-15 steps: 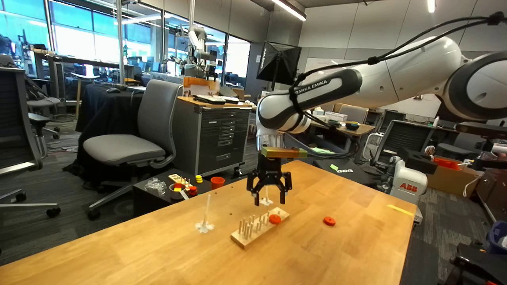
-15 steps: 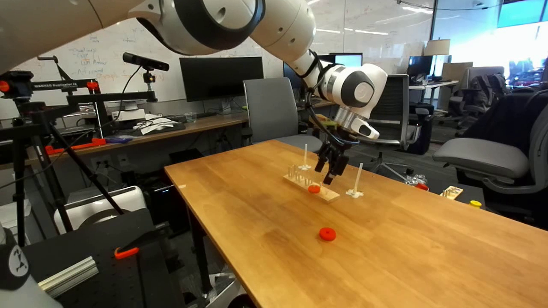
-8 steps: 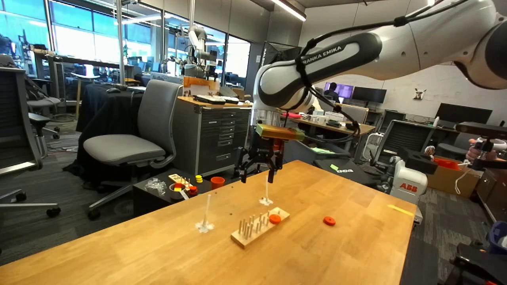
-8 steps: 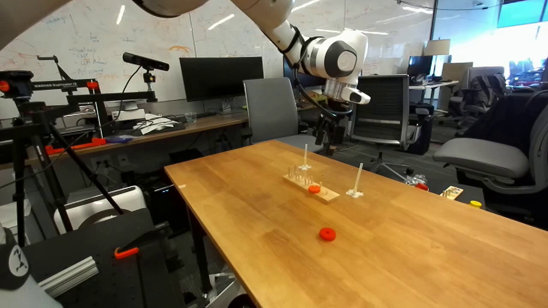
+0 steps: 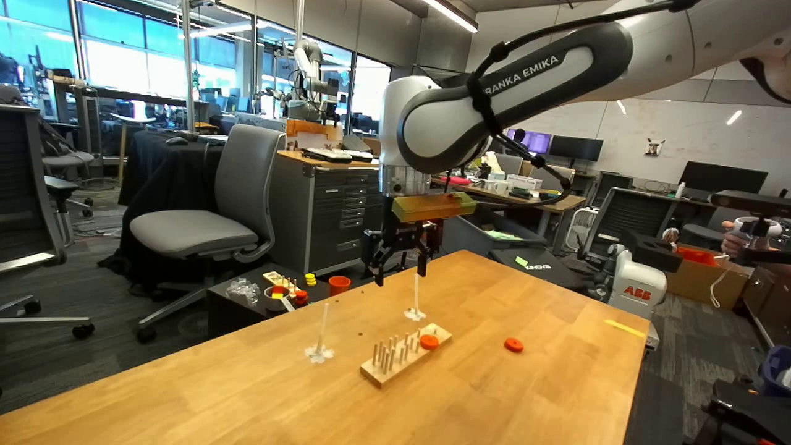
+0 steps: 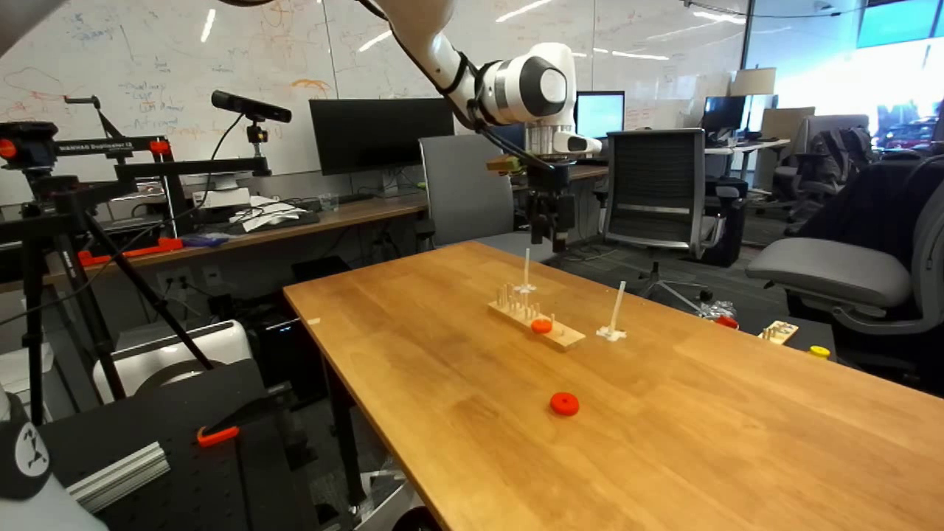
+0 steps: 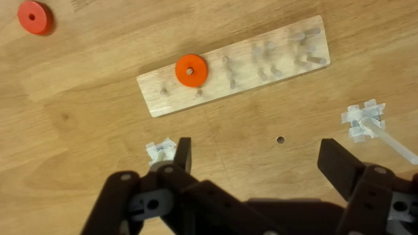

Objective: Take the left orange object and put it on the wooden board

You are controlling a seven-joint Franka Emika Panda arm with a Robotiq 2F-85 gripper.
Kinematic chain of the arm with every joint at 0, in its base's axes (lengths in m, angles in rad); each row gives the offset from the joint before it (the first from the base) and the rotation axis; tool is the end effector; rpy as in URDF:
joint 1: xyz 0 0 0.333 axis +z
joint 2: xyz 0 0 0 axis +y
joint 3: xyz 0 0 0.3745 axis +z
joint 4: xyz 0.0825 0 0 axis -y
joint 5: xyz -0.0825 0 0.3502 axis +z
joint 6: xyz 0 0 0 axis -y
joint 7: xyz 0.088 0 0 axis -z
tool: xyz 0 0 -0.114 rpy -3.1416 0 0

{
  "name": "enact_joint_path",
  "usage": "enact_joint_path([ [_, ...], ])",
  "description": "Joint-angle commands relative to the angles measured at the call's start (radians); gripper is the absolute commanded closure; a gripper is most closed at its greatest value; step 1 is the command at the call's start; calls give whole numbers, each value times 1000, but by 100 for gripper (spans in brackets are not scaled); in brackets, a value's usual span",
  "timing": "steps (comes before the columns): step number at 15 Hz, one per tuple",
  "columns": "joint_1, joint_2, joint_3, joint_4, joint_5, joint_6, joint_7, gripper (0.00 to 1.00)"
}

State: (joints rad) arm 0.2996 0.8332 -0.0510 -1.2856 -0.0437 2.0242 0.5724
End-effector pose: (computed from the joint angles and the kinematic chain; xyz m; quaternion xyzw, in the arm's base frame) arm 0.7263 0.1928 0.2906 0.9878 -0.1432 -0.0276 0.0539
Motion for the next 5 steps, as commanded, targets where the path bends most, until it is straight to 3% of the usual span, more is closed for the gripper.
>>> enact_joint_path([
  [1, 2, -2, 4, -2, -13, 1, 12, 0],
  [5, 3, -8, 1, -10, -18, 3, 18, 0],
])
